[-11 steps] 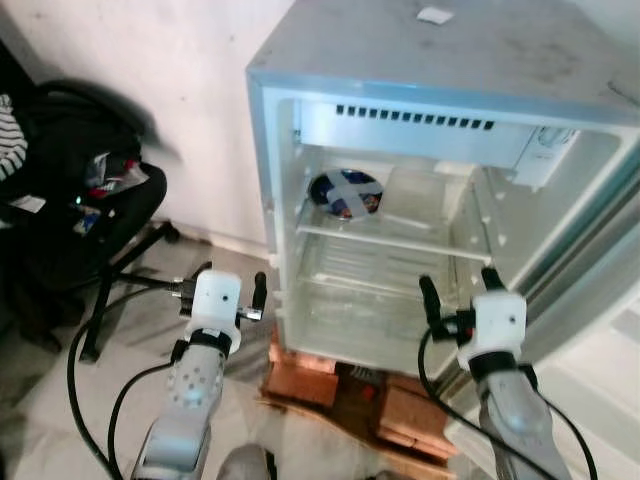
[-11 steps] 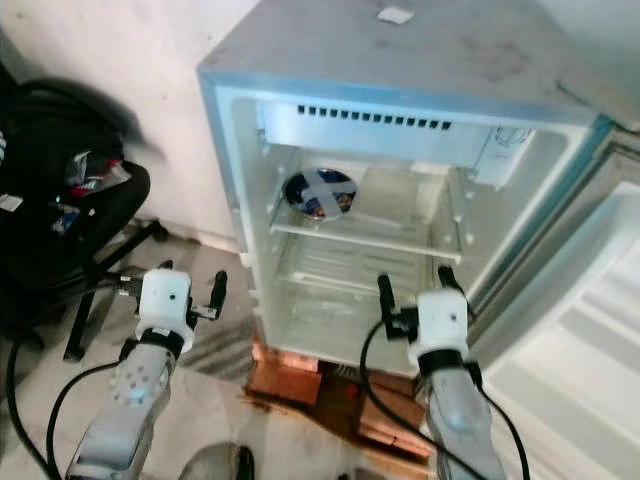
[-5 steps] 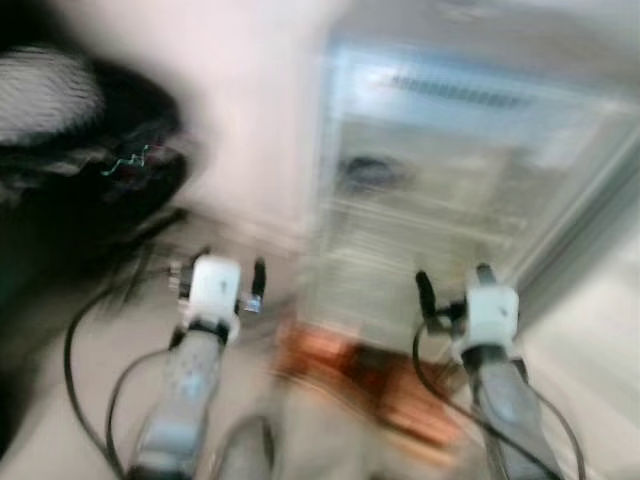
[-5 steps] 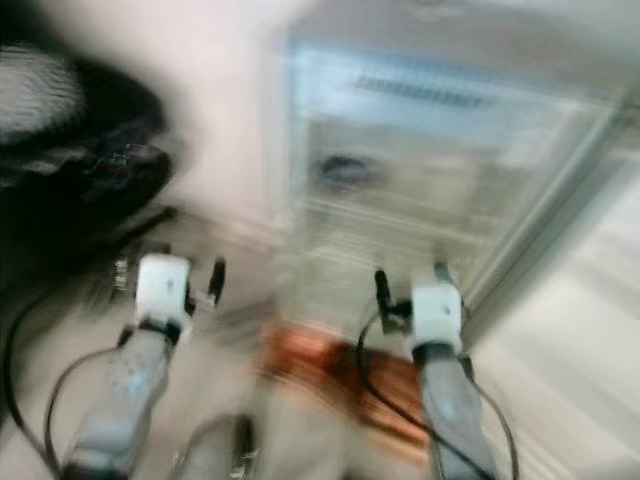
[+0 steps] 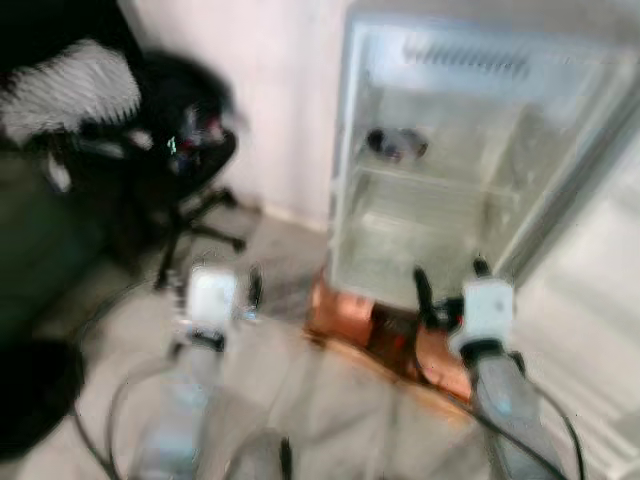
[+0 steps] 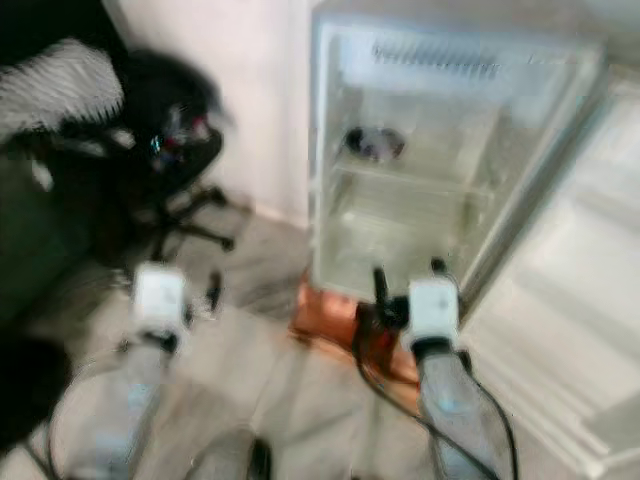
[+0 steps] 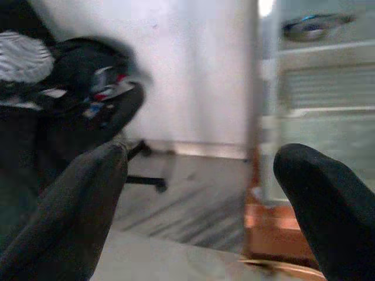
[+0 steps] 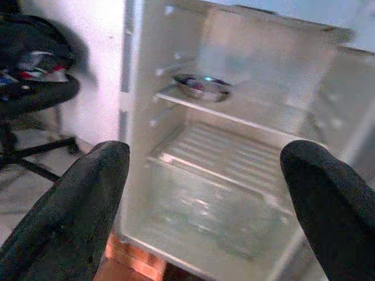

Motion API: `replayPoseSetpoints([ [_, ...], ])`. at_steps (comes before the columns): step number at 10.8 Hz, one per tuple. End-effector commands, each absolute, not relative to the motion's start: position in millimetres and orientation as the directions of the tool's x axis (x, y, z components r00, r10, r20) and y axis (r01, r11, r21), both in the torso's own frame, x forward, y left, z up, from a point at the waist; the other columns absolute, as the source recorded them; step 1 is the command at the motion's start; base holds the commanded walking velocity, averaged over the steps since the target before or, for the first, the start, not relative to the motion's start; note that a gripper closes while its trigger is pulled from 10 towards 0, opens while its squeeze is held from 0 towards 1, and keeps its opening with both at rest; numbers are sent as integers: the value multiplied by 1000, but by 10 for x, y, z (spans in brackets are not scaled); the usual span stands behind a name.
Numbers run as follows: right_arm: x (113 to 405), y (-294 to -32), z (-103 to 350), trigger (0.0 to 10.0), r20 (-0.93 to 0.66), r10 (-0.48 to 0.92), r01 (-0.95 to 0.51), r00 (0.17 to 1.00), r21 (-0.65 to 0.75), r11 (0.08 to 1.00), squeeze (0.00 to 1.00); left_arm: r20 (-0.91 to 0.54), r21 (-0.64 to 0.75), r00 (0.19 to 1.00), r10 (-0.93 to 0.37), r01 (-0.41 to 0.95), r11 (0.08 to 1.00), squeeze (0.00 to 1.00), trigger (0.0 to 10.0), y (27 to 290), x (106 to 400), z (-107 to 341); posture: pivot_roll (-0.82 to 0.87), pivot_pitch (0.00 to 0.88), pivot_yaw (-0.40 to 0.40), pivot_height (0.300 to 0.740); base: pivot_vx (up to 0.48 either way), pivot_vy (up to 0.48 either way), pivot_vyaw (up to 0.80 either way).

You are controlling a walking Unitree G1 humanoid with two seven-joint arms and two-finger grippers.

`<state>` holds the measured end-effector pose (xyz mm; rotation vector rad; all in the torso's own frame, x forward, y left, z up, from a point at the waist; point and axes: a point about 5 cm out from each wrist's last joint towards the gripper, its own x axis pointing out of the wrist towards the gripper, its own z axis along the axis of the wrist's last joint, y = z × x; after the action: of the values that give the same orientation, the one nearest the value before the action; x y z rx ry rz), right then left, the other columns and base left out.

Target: Restocking fridge

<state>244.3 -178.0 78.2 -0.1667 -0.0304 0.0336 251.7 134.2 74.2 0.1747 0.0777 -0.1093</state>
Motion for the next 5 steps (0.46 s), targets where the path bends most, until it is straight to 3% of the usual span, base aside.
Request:
replayPoseSetpoints([
  [1, 2459, -1807, 799, 10000, 31, 18, -12, 999, -170, 985, 314, -73, 190, 992, -101, 113, 975, 0, 10000, 1371, 2547, 785, 146, 55, -5, 740, -326, 0, 0],
  [5, 2540, -1876, 852, 10000, 49, -7, 16, 999, -187, 982, 267, -57, 202, 989, -140, 148, 968, 0, 10000, 1399, 2591, 851, 143, 76, 8, 740, 0, 0, 0],
])
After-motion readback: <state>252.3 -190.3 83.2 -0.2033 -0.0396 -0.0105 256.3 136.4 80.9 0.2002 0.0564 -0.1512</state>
